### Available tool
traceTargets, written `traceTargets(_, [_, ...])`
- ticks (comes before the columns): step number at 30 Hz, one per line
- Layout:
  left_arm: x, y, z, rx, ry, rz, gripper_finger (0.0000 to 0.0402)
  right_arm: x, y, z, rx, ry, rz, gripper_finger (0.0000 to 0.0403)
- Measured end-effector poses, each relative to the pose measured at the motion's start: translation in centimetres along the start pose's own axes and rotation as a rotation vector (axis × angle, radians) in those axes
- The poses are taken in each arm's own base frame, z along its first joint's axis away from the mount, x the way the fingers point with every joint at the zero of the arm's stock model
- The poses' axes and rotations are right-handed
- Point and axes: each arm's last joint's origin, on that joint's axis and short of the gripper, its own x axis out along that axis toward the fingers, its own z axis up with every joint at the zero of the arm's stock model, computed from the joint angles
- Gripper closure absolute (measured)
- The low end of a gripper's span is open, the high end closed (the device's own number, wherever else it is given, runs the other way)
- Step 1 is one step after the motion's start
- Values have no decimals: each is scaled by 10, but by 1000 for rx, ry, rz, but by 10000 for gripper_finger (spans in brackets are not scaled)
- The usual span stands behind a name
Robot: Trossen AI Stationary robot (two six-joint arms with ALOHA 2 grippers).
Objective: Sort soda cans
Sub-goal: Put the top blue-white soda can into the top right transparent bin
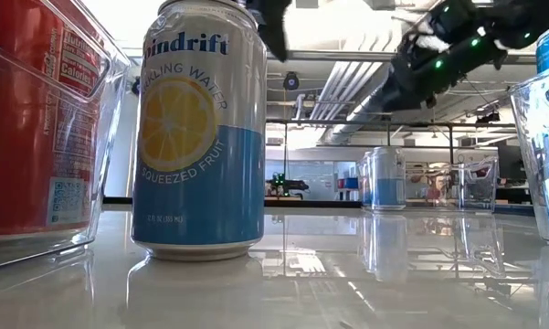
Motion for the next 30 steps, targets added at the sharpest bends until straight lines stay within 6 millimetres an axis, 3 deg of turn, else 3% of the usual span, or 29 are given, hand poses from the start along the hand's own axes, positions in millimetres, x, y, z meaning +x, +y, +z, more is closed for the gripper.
traceTargets(5, [-28,49,-4,-148,48,57,52,-19,17,5,30,-23,160,102])
traceTargets(8, [-38,79,-7,-227,186,5,52,-26,31,4,32,-37,260,102])
traceTargets(15, [-15,136,-12,-237,660,-116,53,-32,59,5,-18,-58,397,102])
traceTargets(22, [20,151,-33,-222,959,-262,53,-36,71,3,-42,-48,463,102])
traceTargets(30, [19,165,-83,-232,1083,-195,53,-38,79,-1,-82,-27,501,102])
